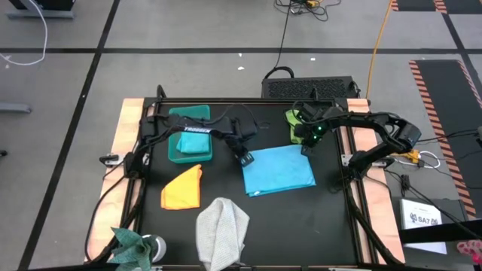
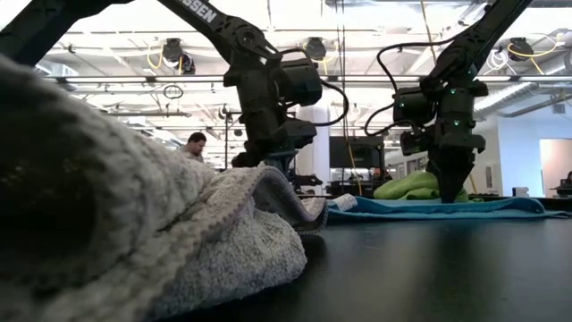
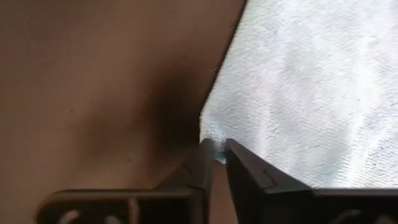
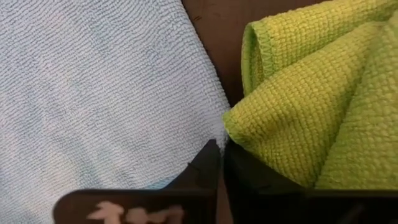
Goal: Fold microfiber towels
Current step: Fold the blue microfiber towel
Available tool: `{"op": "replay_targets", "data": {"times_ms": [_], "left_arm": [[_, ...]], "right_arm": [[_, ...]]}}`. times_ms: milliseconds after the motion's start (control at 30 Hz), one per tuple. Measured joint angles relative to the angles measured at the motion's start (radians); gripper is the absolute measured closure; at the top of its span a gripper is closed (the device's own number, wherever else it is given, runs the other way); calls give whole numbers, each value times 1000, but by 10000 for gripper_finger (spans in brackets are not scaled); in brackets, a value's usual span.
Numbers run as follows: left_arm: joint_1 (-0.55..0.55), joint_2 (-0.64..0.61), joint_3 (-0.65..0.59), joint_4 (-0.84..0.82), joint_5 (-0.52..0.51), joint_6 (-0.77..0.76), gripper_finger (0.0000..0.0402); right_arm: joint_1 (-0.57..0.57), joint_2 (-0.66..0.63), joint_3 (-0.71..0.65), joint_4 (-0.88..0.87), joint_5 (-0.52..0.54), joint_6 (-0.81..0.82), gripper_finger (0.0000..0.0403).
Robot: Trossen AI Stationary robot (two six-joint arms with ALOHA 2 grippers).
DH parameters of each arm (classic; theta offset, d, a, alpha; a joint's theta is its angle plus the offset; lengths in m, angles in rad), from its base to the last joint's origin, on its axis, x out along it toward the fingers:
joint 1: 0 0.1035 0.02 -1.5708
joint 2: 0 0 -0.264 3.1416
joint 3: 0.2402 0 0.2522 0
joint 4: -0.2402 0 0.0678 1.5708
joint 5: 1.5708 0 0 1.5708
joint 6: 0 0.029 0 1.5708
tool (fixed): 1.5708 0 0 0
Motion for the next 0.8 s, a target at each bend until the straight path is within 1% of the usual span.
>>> {"op": "replay_targets", "data": {"times_ms": [67, 100, 267, 467, 567, 700, 800], "left_arm": [[-7, 0, 0, 20, 0, 7, 389], [-11, 0, 0, 30, 0, 7, 394], [-22, 0, 0, 46, -16, 1, 398], [-24, 0, 0, 38, -34, -15, 399], [-24, -2, 0, 36, -35, -33, 400], [-25, -23, 0, 36, -35, -52, 400], [-29, -45, 0, 37, -37, -60, 400]], "right_arm": [[0, -1, 0, 1, 0, 1, 398], [0, -3, 0, 1, 0, 1, 399], [0, -41, 0, 3, 0, 11, 401], [0, -145, 0, -3, 24, 37, 402], [0, -192, 0, -41, 23, 38, 402], [1, -212, 0, -95, 25, 38, 402], [1, -212, 0, -99, 26, 38, 402]]}}
